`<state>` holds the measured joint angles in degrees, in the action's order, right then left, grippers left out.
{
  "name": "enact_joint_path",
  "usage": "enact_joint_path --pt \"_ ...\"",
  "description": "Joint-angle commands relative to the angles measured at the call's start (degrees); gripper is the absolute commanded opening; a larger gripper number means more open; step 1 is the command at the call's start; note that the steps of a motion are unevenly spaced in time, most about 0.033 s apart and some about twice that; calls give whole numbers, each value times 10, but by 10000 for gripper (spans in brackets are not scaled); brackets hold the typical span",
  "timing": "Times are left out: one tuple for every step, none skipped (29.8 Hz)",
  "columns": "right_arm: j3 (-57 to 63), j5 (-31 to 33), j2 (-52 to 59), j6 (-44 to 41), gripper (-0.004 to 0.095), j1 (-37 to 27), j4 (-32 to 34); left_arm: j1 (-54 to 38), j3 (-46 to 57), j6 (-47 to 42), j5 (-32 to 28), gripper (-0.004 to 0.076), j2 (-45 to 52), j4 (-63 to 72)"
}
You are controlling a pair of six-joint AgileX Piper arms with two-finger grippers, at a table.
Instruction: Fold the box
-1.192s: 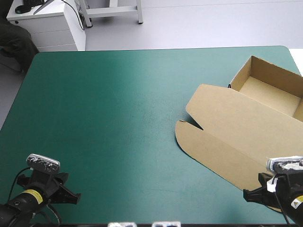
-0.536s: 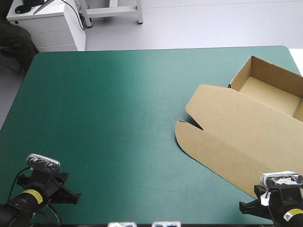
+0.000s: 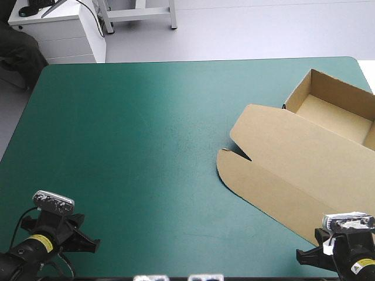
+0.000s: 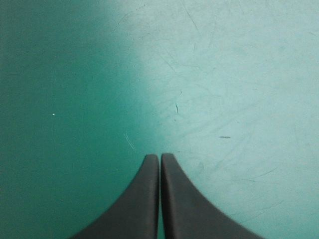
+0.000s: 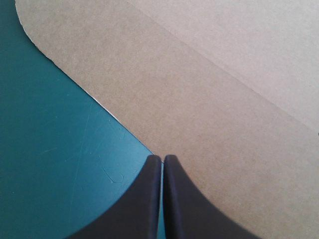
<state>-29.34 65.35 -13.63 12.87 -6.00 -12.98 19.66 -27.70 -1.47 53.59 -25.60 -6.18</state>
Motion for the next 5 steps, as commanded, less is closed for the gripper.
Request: enact_joint_path --pt "-12 -34 -9 3 0 2 -9 2 -15 -4 -30 -8 -3 -4" --pt "-12 -34 -9 3 0 2 -9 2 -15 -4 -30 -8 -3 -4" --pt "-12 -34 -9 3 0 2 -9 2 -15 -4 -30 -8 -3 -4" --pt "-12 -34 -9 3 0 2 -9 2 -15 -4 -30 -8 -3 -4" --pt "-12 -34 -9 3 0 2 -9 2 -15 -4 -30 -8 -3 -4"
